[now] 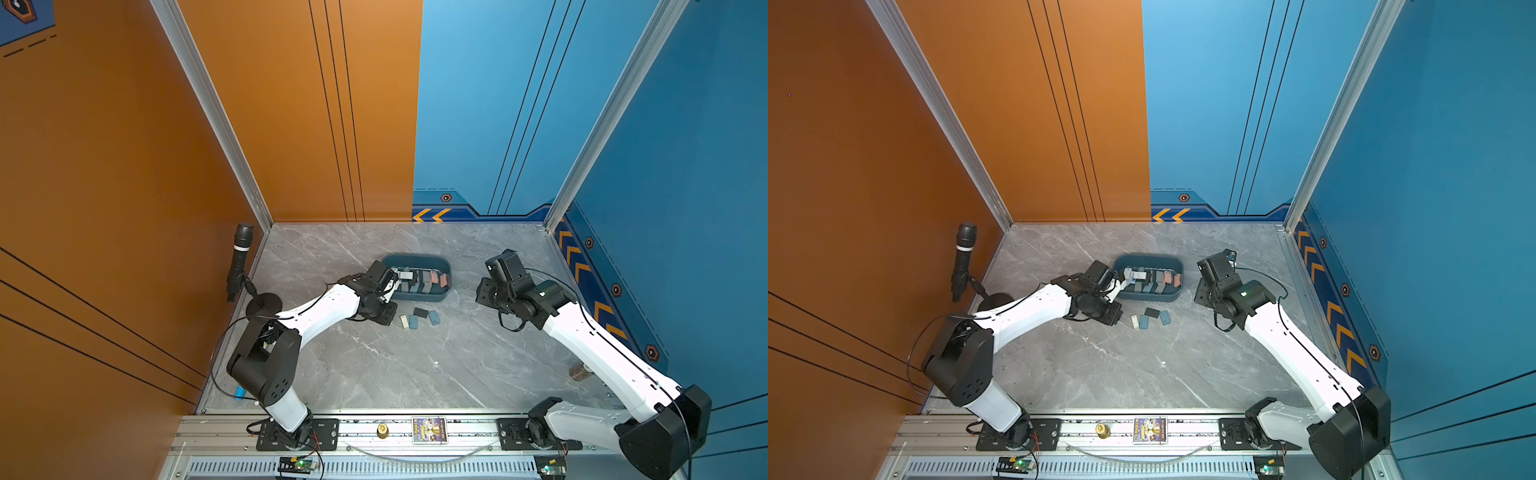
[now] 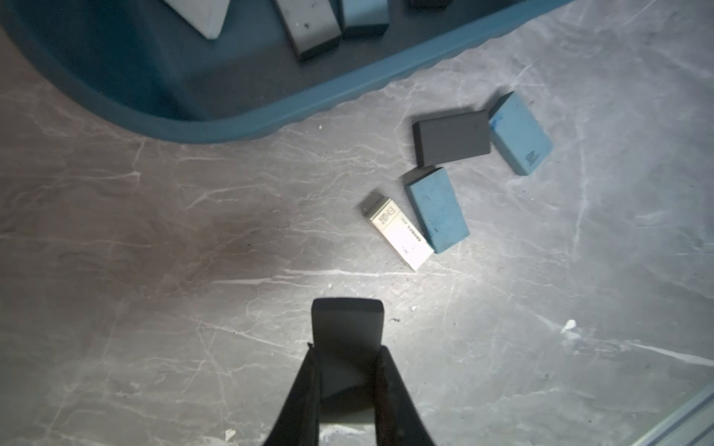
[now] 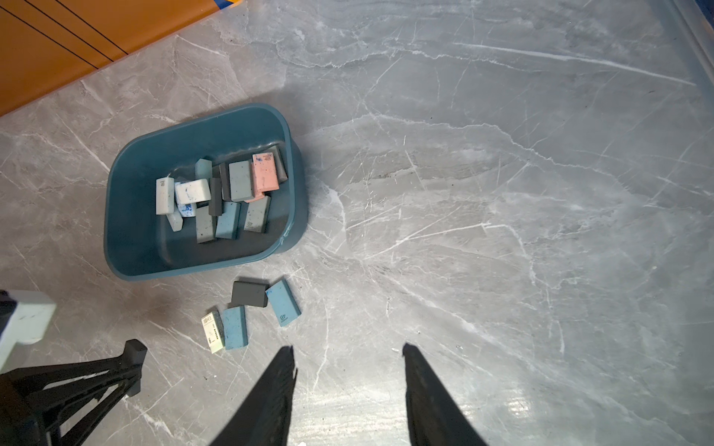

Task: Put the eraser in the storage box
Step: Pick up the eraser from the center of the board, then place the eraser in the storage box.

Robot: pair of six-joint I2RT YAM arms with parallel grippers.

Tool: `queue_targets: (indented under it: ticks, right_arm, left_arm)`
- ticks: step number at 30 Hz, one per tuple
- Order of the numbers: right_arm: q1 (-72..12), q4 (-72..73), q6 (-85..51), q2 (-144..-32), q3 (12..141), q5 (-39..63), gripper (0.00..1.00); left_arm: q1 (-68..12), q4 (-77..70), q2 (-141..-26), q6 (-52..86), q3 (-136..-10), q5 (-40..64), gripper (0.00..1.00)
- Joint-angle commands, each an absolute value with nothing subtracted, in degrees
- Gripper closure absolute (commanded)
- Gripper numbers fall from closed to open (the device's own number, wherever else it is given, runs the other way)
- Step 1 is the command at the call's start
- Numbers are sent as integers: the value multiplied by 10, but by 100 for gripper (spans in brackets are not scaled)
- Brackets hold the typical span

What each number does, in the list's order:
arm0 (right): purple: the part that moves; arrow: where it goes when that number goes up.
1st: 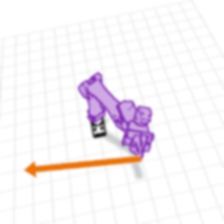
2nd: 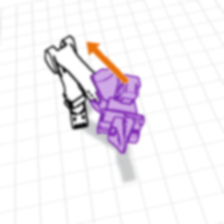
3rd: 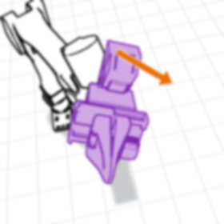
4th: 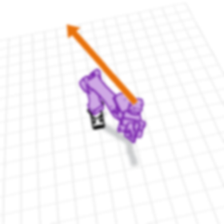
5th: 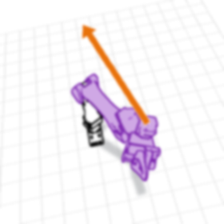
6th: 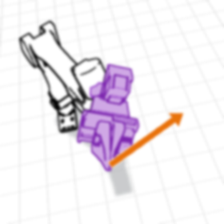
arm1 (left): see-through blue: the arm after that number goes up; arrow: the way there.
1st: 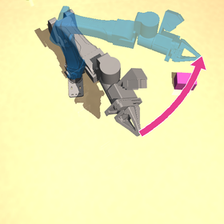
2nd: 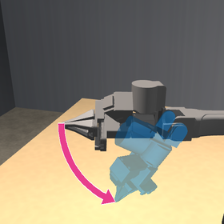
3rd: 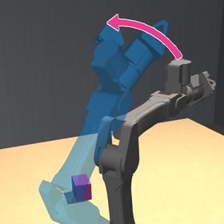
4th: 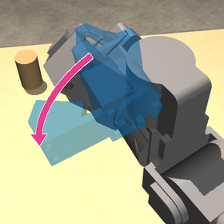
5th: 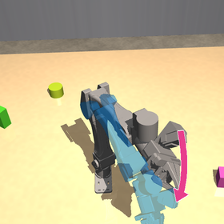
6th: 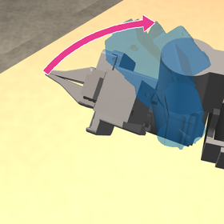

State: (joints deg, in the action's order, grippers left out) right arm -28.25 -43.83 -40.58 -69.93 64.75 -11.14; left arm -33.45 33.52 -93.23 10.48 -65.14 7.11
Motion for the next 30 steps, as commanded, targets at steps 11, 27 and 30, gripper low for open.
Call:
queue_targets:
  ticks: [11,27,30]
  right_arm:
    - [-286,-417,-406,-707,634,-95,52]
    - [-282,-410,-411,-691,607,-83,52]
    - [-280,-410,-413,-686,600,-82,52]
  left_arm:
    - [-337,370,-962,189,-821,42,81]
    - [-337,373,-1166,286,-1000,-57,81]
    - [-337,374,-1191,288,-1017,-81,81]
